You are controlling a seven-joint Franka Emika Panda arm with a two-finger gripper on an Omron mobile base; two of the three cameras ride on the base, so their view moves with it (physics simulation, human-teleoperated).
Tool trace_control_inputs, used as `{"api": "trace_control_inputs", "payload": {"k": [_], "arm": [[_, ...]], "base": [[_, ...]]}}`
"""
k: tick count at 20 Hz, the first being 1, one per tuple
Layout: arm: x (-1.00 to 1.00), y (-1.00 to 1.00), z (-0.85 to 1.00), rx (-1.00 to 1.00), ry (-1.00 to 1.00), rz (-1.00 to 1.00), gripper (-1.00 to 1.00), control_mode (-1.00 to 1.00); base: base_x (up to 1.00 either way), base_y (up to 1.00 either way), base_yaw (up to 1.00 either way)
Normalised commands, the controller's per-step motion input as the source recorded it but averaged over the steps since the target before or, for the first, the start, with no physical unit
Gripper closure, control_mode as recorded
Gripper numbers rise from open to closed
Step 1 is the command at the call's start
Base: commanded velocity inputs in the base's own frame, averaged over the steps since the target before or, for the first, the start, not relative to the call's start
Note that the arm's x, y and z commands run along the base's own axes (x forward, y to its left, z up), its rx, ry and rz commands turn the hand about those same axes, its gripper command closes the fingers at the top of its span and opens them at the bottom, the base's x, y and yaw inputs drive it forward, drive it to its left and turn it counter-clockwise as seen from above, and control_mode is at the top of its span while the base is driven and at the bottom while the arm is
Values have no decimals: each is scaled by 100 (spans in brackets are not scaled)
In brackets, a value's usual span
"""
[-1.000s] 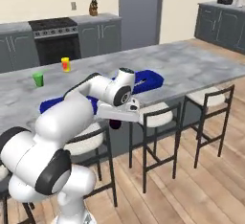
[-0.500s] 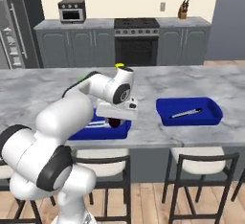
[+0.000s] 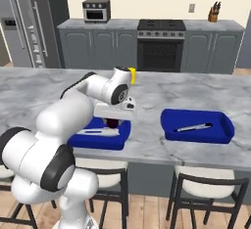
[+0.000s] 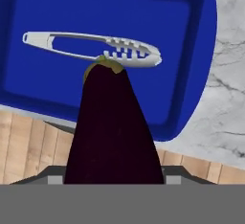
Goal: Gather the eggplant and squash from the fridge and place them on a tray on the dining counter. Then gather the chicken drumstick and fish from the fridge and place them on the other tray.
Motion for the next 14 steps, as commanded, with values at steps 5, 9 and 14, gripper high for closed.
{"api": "trace_control_inputs", "payload": {"k": [5, 9, 14], "arm": [[0, 0, 0, 0, 0, 0, 100, 100], [0, 0, 0, 0, 0, 0, 100, 100], [0, 0, 0, 0, 0, 0, 100, 100]], "base": [[7, -4, 7], [0, 0, 0], [0, 0, 3]]}}
